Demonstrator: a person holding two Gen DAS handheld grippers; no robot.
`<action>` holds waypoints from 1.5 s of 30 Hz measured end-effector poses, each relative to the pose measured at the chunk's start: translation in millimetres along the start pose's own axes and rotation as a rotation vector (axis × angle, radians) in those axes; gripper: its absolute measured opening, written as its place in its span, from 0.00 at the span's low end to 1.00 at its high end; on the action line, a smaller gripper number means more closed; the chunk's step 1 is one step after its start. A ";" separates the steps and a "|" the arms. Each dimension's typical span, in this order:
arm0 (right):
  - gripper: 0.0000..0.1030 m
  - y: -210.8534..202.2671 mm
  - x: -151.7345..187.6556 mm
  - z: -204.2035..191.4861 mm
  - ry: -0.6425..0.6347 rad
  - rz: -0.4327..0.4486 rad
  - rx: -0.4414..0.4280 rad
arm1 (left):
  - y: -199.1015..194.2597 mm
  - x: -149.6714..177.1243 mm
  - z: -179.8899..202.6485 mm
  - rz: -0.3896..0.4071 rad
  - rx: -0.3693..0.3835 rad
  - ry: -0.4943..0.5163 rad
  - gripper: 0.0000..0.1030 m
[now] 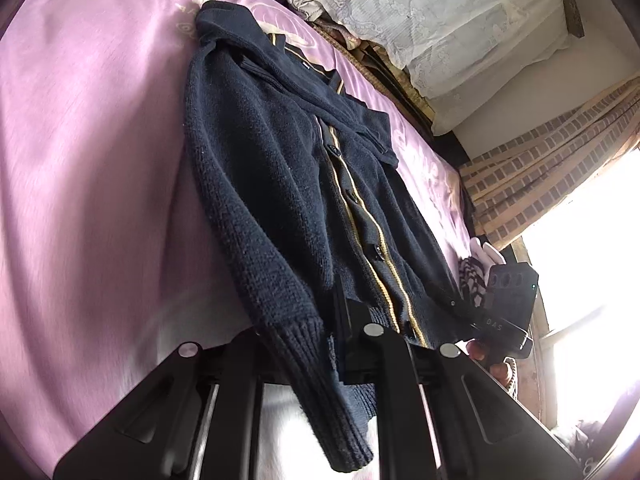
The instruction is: Fold small clothes
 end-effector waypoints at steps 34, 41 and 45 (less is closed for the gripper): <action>0.05 34.5 -184.1 -1.2 0.254 0.122 -0.224 | 18.3 -172.9 22.7 0.162 -0.064 0.013 0.11; 0.05 60.6 -214.6 16.7 0.319 0.147 -0.221 | 38.5 -204.9 9.1 0.178 -0.068 -0.021 0.11; 0.05 78.6 -227.4 30.8 0.352 0.158 -0.199 | 53.2 -220.8 -0.7 0.193 -0.083 -0.037 0.11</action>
Point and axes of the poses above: each gripper's, at about its wrist camera, not at the fingertips, and y roughly the way its jaws point, z to its right, x to its underside, the point moved 4 cm from there along y, roughly the way its jaws point
